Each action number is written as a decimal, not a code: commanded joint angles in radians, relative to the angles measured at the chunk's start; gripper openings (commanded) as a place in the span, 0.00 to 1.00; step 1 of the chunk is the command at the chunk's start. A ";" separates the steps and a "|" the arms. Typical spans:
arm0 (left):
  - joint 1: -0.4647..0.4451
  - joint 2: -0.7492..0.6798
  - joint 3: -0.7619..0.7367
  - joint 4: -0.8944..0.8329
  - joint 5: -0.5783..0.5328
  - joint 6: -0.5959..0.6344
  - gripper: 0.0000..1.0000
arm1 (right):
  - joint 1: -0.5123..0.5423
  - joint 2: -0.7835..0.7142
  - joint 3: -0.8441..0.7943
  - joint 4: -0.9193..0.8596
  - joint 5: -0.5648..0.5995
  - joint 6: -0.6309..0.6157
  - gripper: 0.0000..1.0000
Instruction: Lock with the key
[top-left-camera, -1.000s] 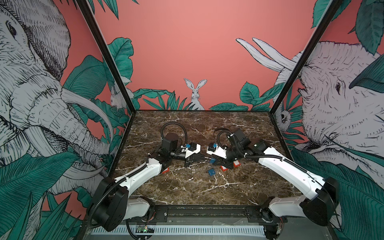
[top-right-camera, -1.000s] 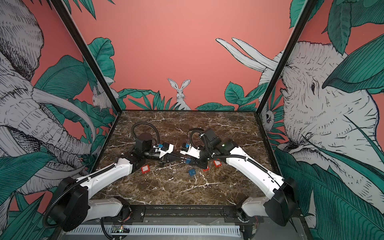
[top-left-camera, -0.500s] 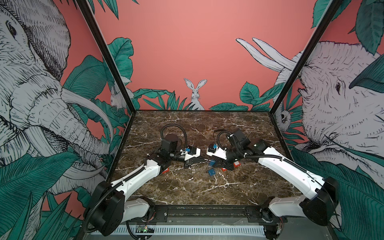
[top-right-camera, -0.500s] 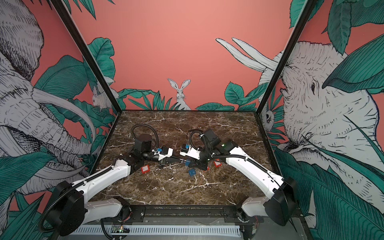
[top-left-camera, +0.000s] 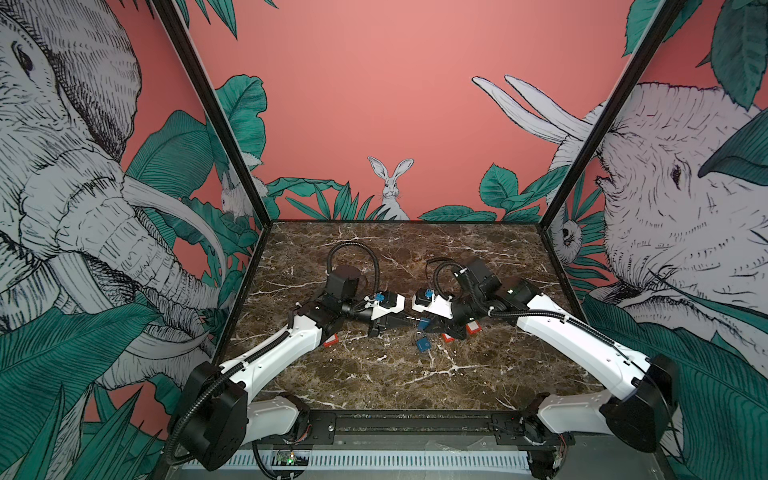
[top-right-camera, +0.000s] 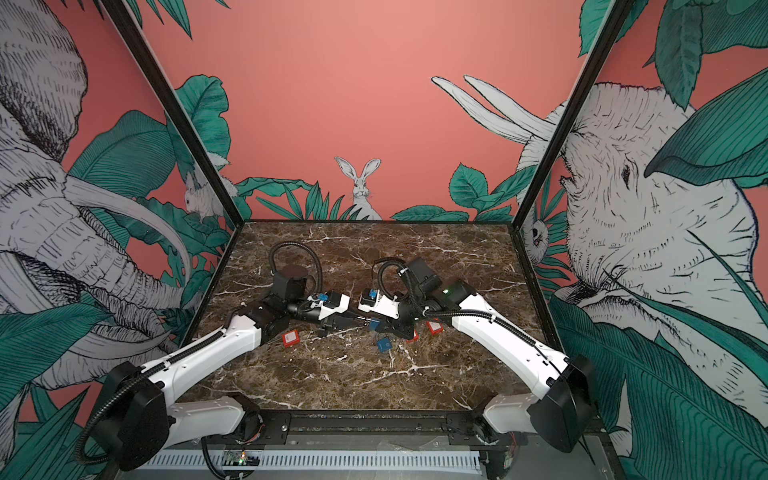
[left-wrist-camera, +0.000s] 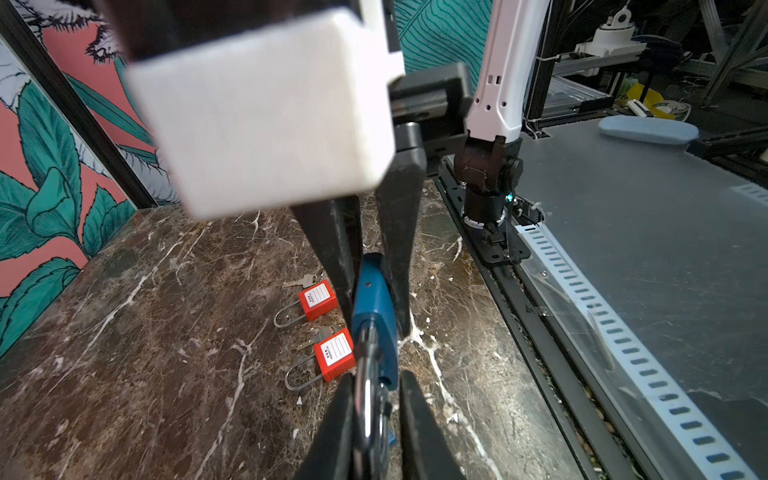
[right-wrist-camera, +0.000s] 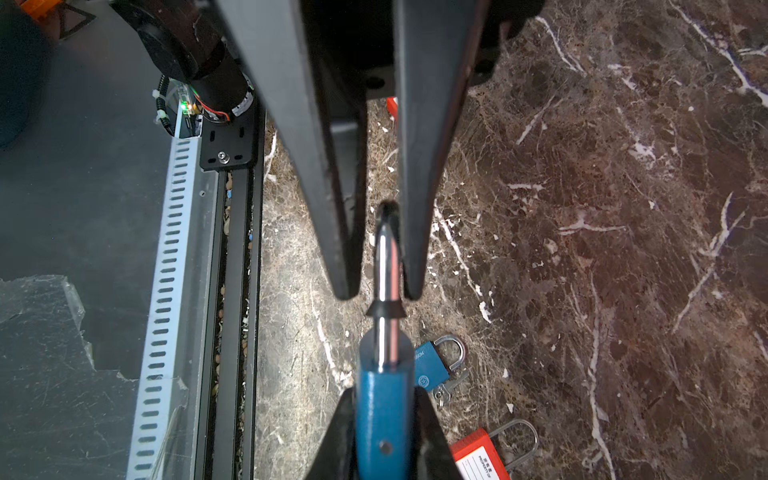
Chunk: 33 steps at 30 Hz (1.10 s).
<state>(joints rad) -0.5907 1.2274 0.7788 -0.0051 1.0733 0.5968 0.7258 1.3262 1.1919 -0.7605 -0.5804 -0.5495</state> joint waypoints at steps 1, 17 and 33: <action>-0.009 -0.004 0.035 -0.088 -0.019 0.032 0.28 | 0.007 -0.031 0.023 0.055 -0.022 -0.023 0.00; 0.026 -0.053 0.010 -0.081 -0.094 -0.025 0.31 | 0.007 -0.031 0.013 0.004 0.001 -0.041 0.00; 0.028 0.012 0.051 -0.168 0.009 0.020 0.19 | 0.006 -0.027 0.014 0.019 -0.005 -0.029 0.00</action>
<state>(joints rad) -0.5674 1.2366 0.7986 -0.1497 1.0298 0.5980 0.7261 1.3262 1.1919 -0.7750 -0.5575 -0.5724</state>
